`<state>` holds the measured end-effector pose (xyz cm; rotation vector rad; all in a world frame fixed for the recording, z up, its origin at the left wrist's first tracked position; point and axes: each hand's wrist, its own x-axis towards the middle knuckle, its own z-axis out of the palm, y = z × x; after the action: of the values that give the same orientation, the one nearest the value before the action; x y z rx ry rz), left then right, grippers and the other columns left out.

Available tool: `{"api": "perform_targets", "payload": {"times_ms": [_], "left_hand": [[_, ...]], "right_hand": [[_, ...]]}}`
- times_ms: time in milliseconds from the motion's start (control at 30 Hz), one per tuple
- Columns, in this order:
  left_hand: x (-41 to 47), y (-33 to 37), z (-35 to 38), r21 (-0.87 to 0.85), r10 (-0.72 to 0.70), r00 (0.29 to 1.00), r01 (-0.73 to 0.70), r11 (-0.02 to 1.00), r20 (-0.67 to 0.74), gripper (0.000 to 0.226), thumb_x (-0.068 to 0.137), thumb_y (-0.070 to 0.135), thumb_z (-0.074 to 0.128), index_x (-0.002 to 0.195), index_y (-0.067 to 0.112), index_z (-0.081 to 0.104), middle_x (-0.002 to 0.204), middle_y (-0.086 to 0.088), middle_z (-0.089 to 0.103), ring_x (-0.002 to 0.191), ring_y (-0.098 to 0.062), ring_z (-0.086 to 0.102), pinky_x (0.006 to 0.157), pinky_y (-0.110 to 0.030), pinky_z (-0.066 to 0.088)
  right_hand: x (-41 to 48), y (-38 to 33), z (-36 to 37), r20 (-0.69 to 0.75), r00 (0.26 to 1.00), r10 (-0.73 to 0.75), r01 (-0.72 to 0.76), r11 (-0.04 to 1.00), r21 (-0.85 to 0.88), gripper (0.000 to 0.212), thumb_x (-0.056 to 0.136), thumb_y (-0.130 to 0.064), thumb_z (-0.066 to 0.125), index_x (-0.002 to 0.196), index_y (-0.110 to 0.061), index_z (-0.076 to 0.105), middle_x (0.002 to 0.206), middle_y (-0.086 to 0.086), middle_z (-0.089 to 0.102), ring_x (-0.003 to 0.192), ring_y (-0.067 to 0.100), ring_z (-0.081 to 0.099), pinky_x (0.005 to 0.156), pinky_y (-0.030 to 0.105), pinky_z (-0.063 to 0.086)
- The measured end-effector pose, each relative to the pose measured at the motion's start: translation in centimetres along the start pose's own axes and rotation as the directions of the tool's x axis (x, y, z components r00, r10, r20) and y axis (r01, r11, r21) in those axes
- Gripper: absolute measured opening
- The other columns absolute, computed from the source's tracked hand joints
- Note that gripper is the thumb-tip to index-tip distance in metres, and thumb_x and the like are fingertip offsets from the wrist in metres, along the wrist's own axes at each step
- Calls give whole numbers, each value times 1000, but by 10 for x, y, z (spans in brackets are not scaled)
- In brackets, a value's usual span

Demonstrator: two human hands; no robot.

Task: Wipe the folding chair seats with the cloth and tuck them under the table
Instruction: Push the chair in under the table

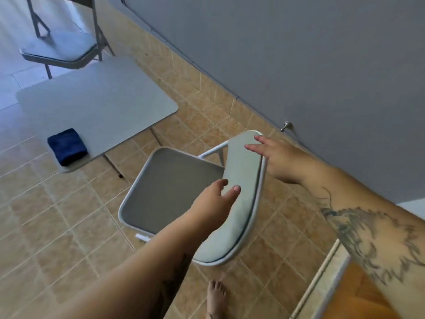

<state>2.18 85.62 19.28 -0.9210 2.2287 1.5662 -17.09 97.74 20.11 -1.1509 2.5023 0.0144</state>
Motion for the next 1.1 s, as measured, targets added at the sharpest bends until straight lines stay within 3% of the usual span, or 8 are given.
{"api": "perform_targets", "payload": {"times_ms": [100,200,333,500,667,867,1000,1100], "left_hand": [[12,11,49,-53,-116,992,119,991,53,67,91,59,46,146,22,35,149,-1,43,130,-22,46,106,-33,35],[15,11,78,129,-71,996,62,990,62,69,85,58,58,137,17,38,137,-6,50,112,-20,53,99,-34,43],[16,-1,98,398,29,1000,-27,917,1,82,92,47,52,153,22,3,161,2,15,138,-22,36,104,-37,37],[18,-9,91,494,78,997,-72,867,8,81,92,46,50,153,27,-1,161,2,16,129,-24,48,96,-36,45],[14,-24,64,516,65,997,-72,854,32,80,88,43,52,152,33,5,155,4,32,123,-23,51,91,-33,45],[-3,-53,4,533,24,997,16,846,-68,72,80,33,55,143,39,21,137,7,52,108,-24,59,85,-38,52],[-15,-88,-41,529,53,972,79,845,-229,66,78,22,52,136,40,26,139,10,48,103,-26,62,80,-39,53],[-20,-121,-81,528,11,947,169,832,-320,74,79,17,49,142,45,23,144,13,47,114,-23,59,85,-36,53]], "right_hand": [[10,25,8,94,993,-72,85,987,-138,72,90,-4,37,148,-43,21,163,-7,3,149,21,3,117,49,20],[18,34,22,143,985,-95,120,977,-175,67,91,-9,36,149,-40,23,163,-5,1,150,21,-4,118,50,16],[22,42,51,5,991,-131,131,985,-116,53,89,-18,48,139,-34,41,159,1,18,148,26,5,117,48,20],[29,37,47,-51,987,-154,145,978,-148,46,85,-24,56,130,-34,49,151,-1,31,142,26,17,111,45,25],[33,21,44,-29,986,-166,158,970,-182,43,87,-33,55,128,-41,48,147,-6,34,137,23,22,112,47,19],[49,-29,43,0,969,-248,241,944,-225,39,86,-43,54,125,-45,48,138,-7,40,127,25,30,111,51,17],[68,-76,50,-6,956,-295,287,936,-202,39,89,-29,47,125,-42,44,136,-4,41,130,26,29,116,55,9],[86,-104,61,32,968,-247,249,965,-81,41,87,-17,42,122,-40,43,138,-1,43,135,28,26,115,52,14]]}}
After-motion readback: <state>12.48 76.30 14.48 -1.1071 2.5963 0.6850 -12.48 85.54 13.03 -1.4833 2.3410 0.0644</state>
